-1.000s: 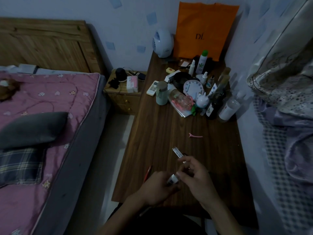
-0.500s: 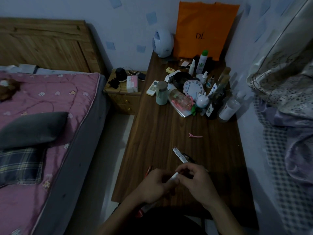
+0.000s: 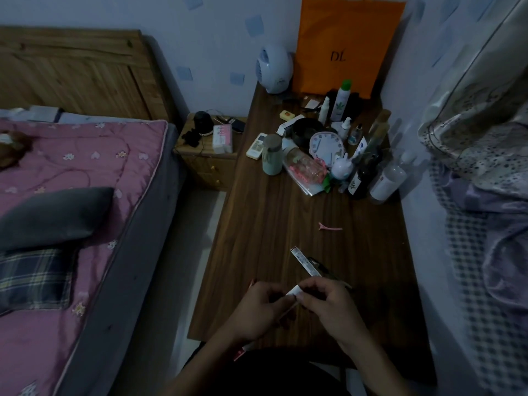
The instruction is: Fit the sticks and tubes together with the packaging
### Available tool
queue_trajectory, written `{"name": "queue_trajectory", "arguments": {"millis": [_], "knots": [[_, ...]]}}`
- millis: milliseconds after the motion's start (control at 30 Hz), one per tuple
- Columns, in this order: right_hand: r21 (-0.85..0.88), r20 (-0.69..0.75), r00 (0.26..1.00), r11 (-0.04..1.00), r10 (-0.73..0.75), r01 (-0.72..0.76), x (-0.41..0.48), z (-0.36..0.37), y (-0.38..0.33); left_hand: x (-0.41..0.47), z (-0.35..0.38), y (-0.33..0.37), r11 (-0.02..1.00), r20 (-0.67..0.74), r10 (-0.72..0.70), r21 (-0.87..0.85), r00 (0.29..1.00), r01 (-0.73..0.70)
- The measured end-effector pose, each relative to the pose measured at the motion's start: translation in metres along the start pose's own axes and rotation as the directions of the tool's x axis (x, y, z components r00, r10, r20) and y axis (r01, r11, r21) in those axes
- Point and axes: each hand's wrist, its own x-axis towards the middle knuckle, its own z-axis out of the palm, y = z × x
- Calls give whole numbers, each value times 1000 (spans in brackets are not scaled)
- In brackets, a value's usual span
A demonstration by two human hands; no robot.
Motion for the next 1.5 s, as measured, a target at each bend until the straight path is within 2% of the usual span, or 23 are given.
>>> {"name": "queue_trajectory", "arguments": {"millis": [200,333,500,633,800,900,1000,1200,1333,1500], "knots": [[67,-99,993,996,62,-55,5,2,2,6,-2,-9,994,-33,-112,-15,993,112],[70,-110,992,996,60,-52,6,3,1,7,-1,-13,986,-38,-165,1,986,165],[71,-117,992,997,46,-38,8,10,1,9,0,-14,988,-98,-109,95,989,118],[123,-117,989,990,86,-72,12,11,3,9,1,-15,991,-65,-92,93,994,98],[180,-150,980,978,131,-103,15,12,6,8,-4,-20,988,1,-150,38,989,150],[224,-232,962,970,142,-89,18,10,10,6,-13,-25,977,53,-188,116,981,181],[253,-247,955,962,165,-101,20,12,16,4,-15,-30,970,55,-153,199,987,139],[400,-258,933,907,249,-131,27,24,33,3,-7,-41,972,-2,-150,181,989,148],[474,-237,924,866,299,-159,33,28,45,1,-6,-48,971,-24,-198,131,980,200],[400,-197,929,891,312,-215,43,29,57,4,-8,-57,897,-51,-166,407,985,172]]}}
